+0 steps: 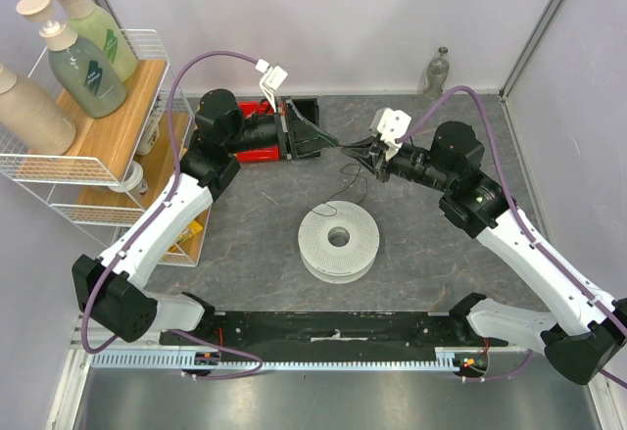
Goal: Wrap the cables
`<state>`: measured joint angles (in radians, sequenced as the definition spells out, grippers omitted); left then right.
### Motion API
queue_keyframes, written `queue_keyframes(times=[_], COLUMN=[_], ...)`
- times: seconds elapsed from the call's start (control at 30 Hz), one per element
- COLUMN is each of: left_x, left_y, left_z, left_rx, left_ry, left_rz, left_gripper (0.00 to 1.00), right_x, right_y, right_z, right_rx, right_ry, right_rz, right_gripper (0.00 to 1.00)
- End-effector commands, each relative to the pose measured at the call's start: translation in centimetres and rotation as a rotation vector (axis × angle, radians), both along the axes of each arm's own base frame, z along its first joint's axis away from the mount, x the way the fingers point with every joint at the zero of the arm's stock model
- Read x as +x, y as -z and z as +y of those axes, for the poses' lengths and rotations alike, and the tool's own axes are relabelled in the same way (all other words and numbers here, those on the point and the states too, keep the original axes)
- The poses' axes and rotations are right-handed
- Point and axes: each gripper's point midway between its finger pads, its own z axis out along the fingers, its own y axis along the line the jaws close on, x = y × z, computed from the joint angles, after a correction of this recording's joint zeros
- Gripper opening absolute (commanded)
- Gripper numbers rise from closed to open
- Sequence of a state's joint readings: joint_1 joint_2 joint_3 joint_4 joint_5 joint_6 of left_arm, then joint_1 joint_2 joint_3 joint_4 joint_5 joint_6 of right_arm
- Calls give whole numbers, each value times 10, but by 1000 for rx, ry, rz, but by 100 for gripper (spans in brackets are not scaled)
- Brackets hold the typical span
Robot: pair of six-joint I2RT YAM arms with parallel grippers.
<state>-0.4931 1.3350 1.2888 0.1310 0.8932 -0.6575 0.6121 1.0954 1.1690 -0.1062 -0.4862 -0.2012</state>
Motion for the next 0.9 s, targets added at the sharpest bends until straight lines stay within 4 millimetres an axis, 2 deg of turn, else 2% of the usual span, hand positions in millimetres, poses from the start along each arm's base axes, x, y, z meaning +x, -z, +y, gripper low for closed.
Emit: queue_keyframes(times=[0.0,0.1,0.2,0.23,0.27,0.33,0.43,0.57,0.7,0.77,0.87], left_x=[-3,-3,-2,0,4,13,33,37,34,30,23], left_y=[0,4,2,3,1,3,18,66,120,148,186], left_z=[0,0,3,5,9,20,39,55,63,65,58], left_rx=[6,12,12,13,9,13,58,212,325,367,452], left_ry=[15,18,14,7,-10,-39,-83,-117,-125,-107,-56], left_rz=[-36,-29,-26,-19,-20,0,77,76,134,172,204], left_gripper=[2,2,47,59,66,70,88,92,94,95,96], right_x=[5,10,17,21,24,33,45,69,95,109,125], right_y=[-25,-24,-22,-23,-21,-22,-25,-34,-54,-62,-67], right_z=[-3,-6,-12,-16,-18,-29,-47,-82,-127,-153,-179], right_rx=[44,44,40,38,33,33,28,-11,-41,-56,-89], right_ry=[35,67,113,132,144,182,224,325,460,533,596], right_rz=[-55,-50,-51,-57,-53,-55,-72,-131,-209,-237,-274], right_gripper=[1,0,0,0,0,0,0,0,0,0,0])
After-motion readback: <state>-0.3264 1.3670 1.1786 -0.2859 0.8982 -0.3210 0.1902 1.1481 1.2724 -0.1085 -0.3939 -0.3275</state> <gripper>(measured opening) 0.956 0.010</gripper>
